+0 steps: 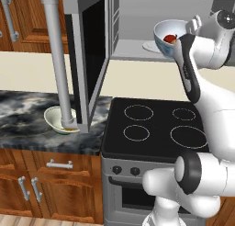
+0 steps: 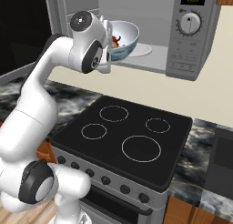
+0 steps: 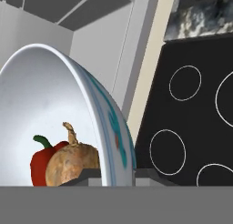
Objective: Place the bowl containing the onion and bell pepper in the microwave. Close the microwave door and press the start button to microwave the meal.
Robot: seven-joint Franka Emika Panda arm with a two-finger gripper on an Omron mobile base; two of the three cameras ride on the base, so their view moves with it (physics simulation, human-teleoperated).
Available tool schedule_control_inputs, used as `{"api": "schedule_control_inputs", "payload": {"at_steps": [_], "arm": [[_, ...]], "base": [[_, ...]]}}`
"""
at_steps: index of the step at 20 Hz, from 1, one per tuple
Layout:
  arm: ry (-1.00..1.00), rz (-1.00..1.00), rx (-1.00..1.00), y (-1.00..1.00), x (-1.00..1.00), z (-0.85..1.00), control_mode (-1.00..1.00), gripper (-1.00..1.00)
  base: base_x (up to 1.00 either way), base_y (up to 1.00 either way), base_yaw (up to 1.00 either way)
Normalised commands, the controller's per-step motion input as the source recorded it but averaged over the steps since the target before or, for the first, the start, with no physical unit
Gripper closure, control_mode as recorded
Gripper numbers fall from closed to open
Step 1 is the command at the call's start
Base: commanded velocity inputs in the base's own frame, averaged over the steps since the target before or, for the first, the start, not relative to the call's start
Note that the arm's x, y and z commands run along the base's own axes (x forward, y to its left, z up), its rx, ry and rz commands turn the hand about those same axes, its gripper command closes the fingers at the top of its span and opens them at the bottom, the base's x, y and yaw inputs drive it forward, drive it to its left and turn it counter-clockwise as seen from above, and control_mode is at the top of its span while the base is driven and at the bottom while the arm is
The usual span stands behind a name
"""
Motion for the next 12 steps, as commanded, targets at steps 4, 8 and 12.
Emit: {"api": "schedule_control_inputs", "payload": {"at_steps": [4,8,12], "arm": [[0.00,-0.03,0.00,-0.09,0.37,0.00,-1.00,1.00],[0.00,-0.02,0.00,-0.05,0.40,0.00,-1.00,1.00],[0.00,-0.01,0.01,-0.03,0.40,0.02,-1.00,1.00]], "base": [[0.00,0.00,0.00],[0.00,0.00,0.00],[0.00,0.00,0.00]]}}
